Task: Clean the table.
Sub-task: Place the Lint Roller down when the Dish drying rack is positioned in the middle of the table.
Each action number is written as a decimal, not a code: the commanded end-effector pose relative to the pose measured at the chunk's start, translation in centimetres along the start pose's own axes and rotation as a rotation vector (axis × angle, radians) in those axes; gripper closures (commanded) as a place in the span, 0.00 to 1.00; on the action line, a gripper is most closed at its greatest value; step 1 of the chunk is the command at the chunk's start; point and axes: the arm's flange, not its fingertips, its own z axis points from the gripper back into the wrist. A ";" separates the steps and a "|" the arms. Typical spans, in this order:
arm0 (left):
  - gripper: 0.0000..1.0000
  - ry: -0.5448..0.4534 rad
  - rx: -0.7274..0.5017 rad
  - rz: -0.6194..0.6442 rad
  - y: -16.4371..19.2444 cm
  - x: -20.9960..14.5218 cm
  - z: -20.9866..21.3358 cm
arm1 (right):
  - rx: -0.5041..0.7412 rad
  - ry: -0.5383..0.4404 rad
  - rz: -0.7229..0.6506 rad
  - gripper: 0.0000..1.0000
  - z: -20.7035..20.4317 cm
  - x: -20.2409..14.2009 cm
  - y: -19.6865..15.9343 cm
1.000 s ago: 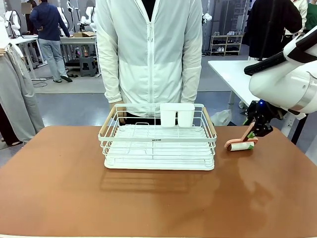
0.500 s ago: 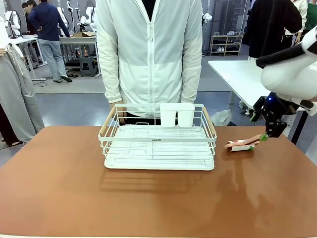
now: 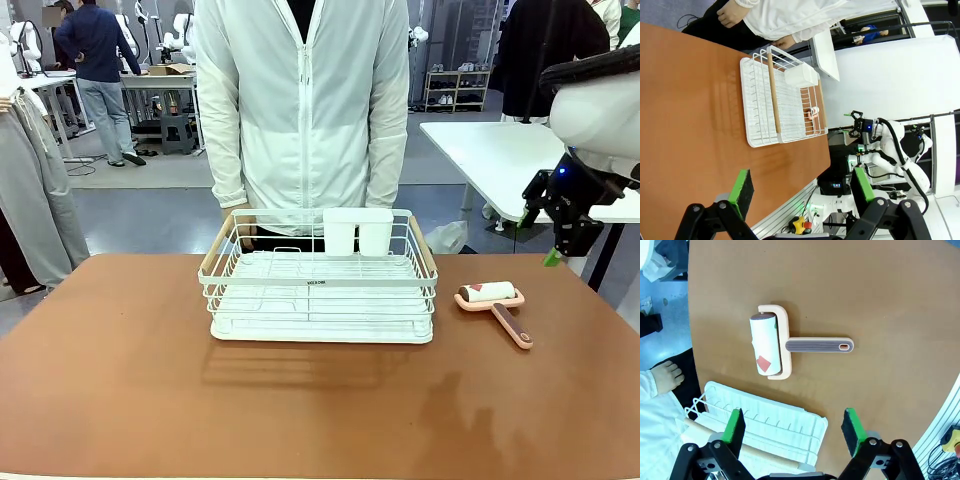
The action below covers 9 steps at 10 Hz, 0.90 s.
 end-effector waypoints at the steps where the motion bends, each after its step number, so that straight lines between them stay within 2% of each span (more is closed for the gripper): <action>1: 0.00 -0.005 -0.022 -0.012 -0.1 -0.1 0.3 | 0.004 0.000 -0.004 0.00 -0.5 0.2 -0.1; 9: 0.00 -0.005 -0.022 -0.012 -0.1 -0.1 0.3 | 0.004 0.000 -0.004 0.00 -0.5 0.2 -0.1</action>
